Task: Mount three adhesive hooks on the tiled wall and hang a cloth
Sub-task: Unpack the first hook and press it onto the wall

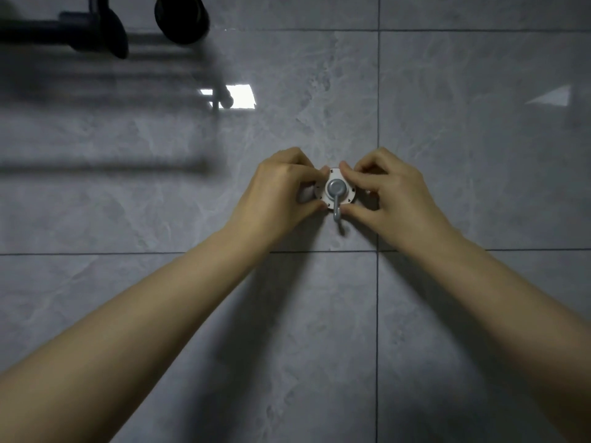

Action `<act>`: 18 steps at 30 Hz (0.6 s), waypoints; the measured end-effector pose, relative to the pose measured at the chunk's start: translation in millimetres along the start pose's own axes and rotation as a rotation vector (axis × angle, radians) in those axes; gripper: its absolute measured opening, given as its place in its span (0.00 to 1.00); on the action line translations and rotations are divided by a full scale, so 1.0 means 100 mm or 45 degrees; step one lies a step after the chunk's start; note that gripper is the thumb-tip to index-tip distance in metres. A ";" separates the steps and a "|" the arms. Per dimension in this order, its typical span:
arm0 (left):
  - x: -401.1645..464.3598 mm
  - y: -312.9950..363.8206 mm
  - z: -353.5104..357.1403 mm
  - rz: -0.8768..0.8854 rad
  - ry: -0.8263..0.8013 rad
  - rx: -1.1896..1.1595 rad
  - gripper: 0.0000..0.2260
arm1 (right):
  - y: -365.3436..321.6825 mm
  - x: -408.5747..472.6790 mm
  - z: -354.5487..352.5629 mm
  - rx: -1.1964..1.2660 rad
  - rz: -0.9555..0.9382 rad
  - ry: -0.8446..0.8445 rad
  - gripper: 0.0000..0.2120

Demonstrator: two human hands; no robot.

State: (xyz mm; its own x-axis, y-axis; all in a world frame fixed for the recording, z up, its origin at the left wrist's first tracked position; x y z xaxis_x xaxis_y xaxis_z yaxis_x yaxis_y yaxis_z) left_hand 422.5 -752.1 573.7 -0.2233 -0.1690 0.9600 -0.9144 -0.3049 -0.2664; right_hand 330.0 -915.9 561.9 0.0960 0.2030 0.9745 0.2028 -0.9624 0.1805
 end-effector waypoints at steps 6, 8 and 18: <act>-0.02 -0.06 0.06 -0.001 0.022 -0.007 0.09 | 0.04 -0.06 0.01 0.133 0.109 0.149 0.23; -0.01 -0.04 0.06 0.001 0.032 -0.033 0.09 | 0.02 -0.02 0.00 0.089 0.052 0.088 0.20; -0.13 0.04 0.03 -0.133 0.010 -0.021 0.14 | -0.06 -0.10 0.05 -0.125 0.042 -0.055 0.16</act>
State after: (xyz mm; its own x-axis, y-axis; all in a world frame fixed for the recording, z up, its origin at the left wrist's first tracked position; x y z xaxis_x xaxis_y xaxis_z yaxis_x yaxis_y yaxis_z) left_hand 422.4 -754.2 560.0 -0.1291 -0.1295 0.9831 -0.9382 -0.3050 -0.1634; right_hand 333.2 -910.9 550.5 0.1436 0.1762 0.9738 0.1026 -0.9814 0.1624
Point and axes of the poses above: each hand's wrist, its own x-axis towards the middle knuckle, its own z-axis out of the palm, y = z × x, the point moved 2 cm from there along x, towards the middle knuckle, and after that the axes turned 11 degrees about y, right-handed, at the moved point
